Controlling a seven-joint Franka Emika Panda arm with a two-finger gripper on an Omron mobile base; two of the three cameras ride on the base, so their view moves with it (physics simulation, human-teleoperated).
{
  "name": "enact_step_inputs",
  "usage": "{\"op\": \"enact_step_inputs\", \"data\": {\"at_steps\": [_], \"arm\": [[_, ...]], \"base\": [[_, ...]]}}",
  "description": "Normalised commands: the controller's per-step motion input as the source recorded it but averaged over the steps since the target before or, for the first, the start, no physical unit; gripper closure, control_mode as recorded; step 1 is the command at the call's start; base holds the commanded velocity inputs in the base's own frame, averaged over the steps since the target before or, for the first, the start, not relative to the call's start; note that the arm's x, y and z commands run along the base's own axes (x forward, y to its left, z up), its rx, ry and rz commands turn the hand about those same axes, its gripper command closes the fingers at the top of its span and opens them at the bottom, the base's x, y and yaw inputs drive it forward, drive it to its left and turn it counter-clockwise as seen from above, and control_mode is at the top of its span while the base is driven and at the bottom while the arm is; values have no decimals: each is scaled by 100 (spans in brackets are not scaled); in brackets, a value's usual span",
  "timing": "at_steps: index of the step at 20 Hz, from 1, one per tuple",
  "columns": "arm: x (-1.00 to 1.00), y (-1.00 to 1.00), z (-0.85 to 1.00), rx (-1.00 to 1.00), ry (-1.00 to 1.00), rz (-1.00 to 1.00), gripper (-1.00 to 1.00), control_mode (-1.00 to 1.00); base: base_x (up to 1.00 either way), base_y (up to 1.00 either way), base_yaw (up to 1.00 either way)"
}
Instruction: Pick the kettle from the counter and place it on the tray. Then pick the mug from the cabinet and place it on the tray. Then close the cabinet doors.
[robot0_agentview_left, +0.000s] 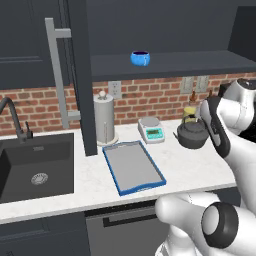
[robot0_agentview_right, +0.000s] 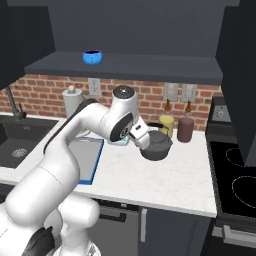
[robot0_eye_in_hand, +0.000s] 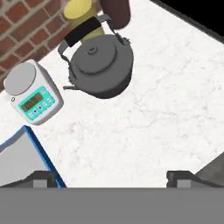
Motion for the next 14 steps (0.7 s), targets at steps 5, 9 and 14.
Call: {"op": "enact_step_inputs", "data": {"at_steps": [5, 9, 14], "arm": [[33, -28, -16, 34, -5, -34, -100, -100], [38, -39, -5, 42, 0, -13, -100, -100], [47, -12, -1, 31, 0, -12, -100, -100]], "base": [[0, 0, 0], [0, 0, 0], [0, 0, 0]]}}
